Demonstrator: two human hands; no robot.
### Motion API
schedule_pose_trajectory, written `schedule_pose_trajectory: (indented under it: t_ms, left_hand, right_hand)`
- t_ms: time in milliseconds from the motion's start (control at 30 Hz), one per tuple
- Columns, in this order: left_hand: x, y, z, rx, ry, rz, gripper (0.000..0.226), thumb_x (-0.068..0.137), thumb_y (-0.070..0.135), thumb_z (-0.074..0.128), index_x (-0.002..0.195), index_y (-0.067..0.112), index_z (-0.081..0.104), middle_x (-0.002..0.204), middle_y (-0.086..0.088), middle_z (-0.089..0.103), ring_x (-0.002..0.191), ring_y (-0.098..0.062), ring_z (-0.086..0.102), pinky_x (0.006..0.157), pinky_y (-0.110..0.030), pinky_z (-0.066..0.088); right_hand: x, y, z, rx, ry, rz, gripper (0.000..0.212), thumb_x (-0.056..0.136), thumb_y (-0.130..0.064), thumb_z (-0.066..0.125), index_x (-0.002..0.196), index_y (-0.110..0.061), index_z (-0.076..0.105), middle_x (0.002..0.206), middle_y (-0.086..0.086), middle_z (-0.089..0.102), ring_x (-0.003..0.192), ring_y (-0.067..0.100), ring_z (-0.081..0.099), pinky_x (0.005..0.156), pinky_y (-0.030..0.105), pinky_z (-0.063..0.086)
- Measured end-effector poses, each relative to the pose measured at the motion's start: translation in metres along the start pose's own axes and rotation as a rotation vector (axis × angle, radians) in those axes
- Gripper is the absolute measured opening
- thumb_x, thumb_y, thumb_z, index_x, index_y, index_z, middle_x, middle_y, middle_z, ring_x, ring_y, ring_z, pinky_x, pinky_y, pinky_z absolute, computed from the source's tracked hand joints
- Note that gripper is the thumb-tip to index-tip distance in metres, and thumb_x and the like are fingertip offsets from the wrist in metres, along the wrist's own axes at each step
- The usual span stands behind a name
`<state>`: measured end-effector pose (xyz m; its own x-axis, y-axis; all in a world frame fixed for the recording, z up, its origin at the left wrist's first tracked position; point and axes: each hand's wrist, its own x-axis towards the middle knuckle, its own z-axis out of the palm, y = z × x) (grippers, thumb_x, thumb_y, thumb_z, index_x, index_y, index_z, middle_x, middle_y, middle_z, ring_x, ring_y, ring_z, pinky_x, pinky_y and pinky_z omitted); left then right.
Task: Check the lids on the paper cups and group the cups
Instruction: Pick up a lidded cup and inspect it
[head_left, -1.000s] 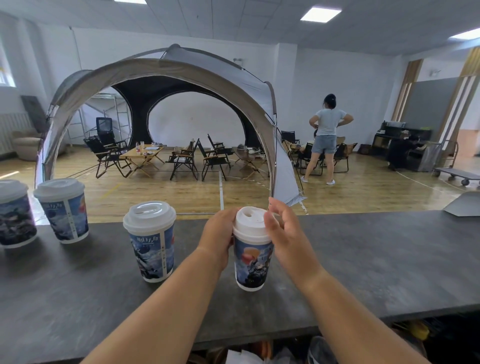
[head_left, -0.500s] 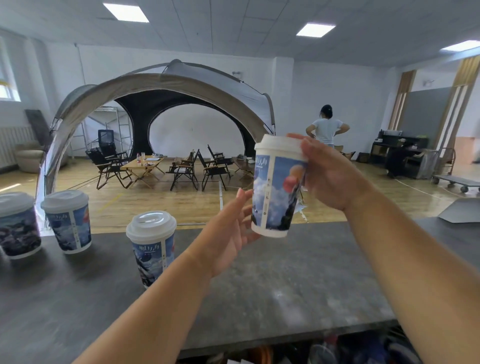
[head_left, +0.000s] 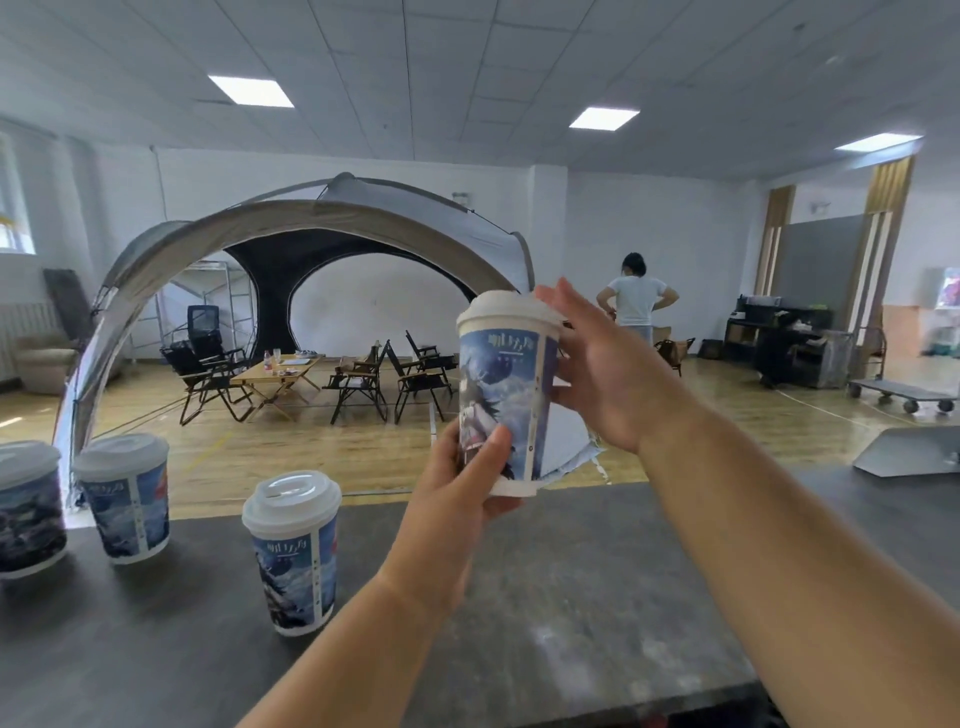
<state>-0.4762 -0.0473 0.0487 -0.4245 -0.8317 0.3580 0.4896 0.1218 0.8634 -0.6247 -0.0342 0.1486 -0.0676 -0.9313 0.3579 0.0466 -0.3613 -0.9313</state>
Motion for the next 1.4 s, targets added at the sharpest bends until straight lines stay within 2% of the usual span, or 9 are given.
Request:
schedule_pose_trajectory:
  t_ms: [167,333,567,700,833,967,1067,1167,1400]
  left_hand:
    - [-0.012,0.005,0.013,0.313,0.122,0.258,0.064,0.067,0.045,0.069,0.125,0.031,0.047,0.109,0.009,0.069,0.097,-0.004,0.067,0.079,-0.018,0.053]
    - [-0.022,0.016,0.011,-0.224,-0.113,-0.107,0.066,0.073,0.063,0.064,0.125,0.022,0.061,0.118,-0.01,0.068,0.1,-0.024,0.067,0.084,-0.046,0.055]
    - [-0.03,0.009,0.016,-0.571,-0.342,-0.249,0.074,0.063,0.042,0.087,0.124,0.008,0.064,0.121,-0.021,0.063,0.098,-0.031,0.068,0.077,-0.042,0.058]
    - [-0.029,0.015,0.017,-0.515,-0.236,-0.162,0.063,0.065,0.046,0.082,0.115,0.011,0.07,0.109,-0.018,0.068,0.088,-0.027,0.069,0.069,-0.037,0.059]
    - [-0.03,0.023,0.023,-0.181,0.062,0.037,0.051,0.076,0.046,0.071,0.119,0.022,0.061,0.098,-0.006,0.071,0.081,-0.019,0.063,0.062,-0.031,0.053]
    - [-0.039,0.029,0.031,0.106,0.191,0.115,0.055,0.07,0.058,0.067,0.119,0.036,0.057,0.097,0.002,0.072,0.081,-0.014,0.065,0.062,-0.028,0.051]
    - [-0.051,0.043,0.04,-0.268,0.041,-0.073,0.058,0.076,0.061,0.062,0.119,0.023,0.06,0.106,-0.011,0.072,0.086,-0.024,0.07,0.062,-0.034,0.057]
    - [-0.059,0.056,0.043,-0.524,-0.089,-0.228,0.058,0.077,0.054,0.056,0.118,0.013,0.063,0.111,-0.019,0.07,0.09,-0.032,0.072,0.072,-0.039,0.06]
    - [-0.063,0.061,0.046,-0.612,-0.055,-0.263,0.048,0.086,0.043,0.059,0.121,0.011,0.063,0.106,-0.021,0.07,0.081,-0.027,0.069,0.069,-0.035,0.06]
  right_hand:
    - [-0.004,-0.002,0.024,-0.264,0.136,-0.202,0.065,0.078,-0.051,0.074,0.125,-0.011,0.056,0.106,0.009,0.069,0.09,0.021,0.071,0.08,0.039,0.059]
    - [-0.005,-0.011,0.006,0.11,-0.121,-0.187,0.053,0.077,-0.035,0.068,0.119,-0.004,0.06,0.099,0.005,0.069,0.093,0.019,0.067,0.092,0.042,0.052]
    - [-0.001,0.004,0.001,0.496,-0.467,-0.01,0.051,0.069,-0.041,0.079,0.107,-0.007,0.075,0.108,0.013,0.072,0.1,0.028,0.069,0.086,0.04,0.056]
    - [-0.001,-0.005,0.004,0.474,-0.375,-0.022,0.044,0.077,-0.041,0.069,0.107,-0.009,0.072,0.107,0.011,0.071,0.1,0.027,0.068,0.086,0.039,0.055]
    - [-0.008,-0.015,0.012,0.062,-0.104,-0.139,0.057,0.081,-0.048,0.064,0.127,-0.013,0.057,0.107,0.006,0.068,0.097,0.022,0.066,0.088,0.04,0.053]
    - [-0.014,-0.024,0.023,-0.186,0.118,-0.186,0.049,0.082,-0.056,0.066,0.112,-0.018,0.06,0.103,0.008,0.073,0.094,0.025,0.071,0.094,0.051,0.053]
    - [-0.012,-0.028,0.021,-0.088,0.124,-0.073,0.045,0.084,-0.057,0.063,0.101,-0.016,0.065,0.093,0.007,0.076,0.091,0.025,0.071,0.095,0.047,0.051]
    - [-0.01,-0.026,0.015,0.126,0.059,0.107,0.052,0.085,-0.057,0.062,0.117,-0.015,0.065,0.109,0.012,0.074,0.106,0.03,0.068,0.101,0.049,0.048]
    - [-0.01,-0.014,0.016,0.364,-0.077,0.201,0.058,0.092,-0.056,0.047,0.123,-0.01,0.062,0.112,0.013,0.071,0.098,0.029,0.069,0.086,0.041,0.058]
